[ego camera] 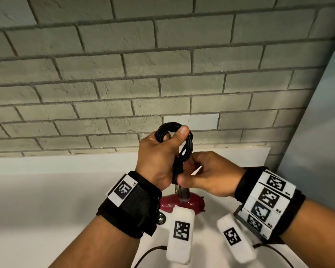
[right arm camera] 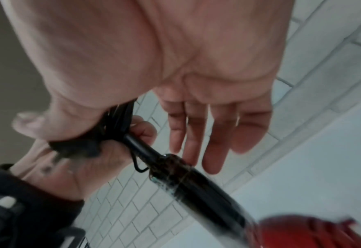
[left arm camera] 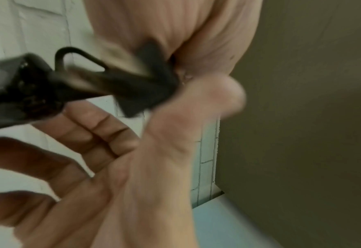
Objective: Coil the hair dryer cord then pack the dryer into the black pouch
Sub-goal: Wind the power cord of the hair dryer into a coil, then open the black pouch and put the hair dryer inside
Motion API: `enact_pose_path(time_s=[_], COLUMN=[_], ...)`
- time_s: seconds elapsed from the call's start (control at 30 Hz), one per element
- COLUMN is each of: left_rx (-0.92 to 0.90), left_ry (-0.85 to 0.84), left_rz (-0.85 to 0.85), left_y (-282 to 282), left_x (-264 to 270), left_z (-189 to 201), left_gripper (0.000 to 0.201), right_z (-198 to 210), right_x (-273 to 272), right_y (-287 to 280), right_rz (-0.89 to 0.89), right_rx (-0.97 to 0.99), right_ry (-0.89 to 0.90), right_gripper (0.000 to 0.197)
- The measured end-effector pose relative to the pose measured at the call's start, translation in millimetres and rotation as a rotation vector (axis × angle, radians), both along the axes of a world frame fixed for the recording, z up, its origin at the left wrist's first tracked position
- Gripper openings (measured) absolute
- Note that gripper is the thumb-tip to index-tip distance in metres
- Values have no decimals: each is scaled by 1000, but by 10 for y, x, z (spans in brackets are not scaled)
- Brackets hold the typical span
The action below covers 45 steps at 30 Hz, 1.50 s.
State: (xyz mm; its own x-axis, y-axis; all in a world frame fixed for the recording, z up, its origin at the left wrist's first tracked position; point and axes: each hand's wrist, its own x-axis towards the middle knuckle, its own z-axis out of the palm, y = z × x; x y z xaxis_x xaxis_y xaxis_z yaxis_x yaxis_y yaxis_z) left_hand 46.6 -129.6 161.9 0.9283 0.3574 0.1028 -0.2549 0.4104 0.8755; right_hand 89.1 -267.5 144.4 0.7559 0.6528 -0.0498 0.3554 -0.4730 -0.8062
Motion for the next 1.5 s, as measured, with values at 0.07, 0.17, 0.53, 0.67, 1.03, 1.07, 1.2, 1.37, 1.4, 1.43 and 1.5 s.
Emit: enact_pose_path(time_s=[0.07, 0.17, 0.53, 0.67, 1.03, 1.07, 1.2, 1.37, 1.4, 1.43, 1.5], left_rx=[11, -20, 149, 343, 510, 528, 653, 989, 1012, 1027, 1067], left_ry=[14, 39, 124, 288, 875, 883, 902, 828, 815, 800, 776], left_rz=[18, -6, -235, -206, -422, -430, -470, -534, -545, -551, -575], left_y=[20, 50, 248, 274, 282, 282, 289, 384, 384, 373, 329], left_x=[15, 31, 51, 49, 29, 22, -5, 71, 82, 84, 71], left_z=[-32, -91, -334, -545, -1546, -1586, -1664, -1886, -1903, -1889, -1828], left_gripper=[43, 42, 47, 35, 62, 63, 55, 55, 52, 48, 42], right_z=[-138, -315, -672, -824, -1453, -1509, -1709, -1860, -1862, -1866, -1873], right_x=[-7, -33, 34, 136, -99, -89, -57, -118, -127, -133, -141], right_y=[-26, -61, -111, -160, -189, -184, -182, -179, -178, -180, -198], right_rz=[89, 124, -36, -47, 227, 241, 277, 255, 253, 245, 225], right_rx=[39, 20, -123, -322, -879, -879, -882, -878, -868, -842, -760], right_ry=[125, 119, -165, -367, -584, -578, -535, -498, -490, -485, -496], right_gripper=[86, 64, 26, 28, 30, 31, 36, 30, 31, 31, 28])
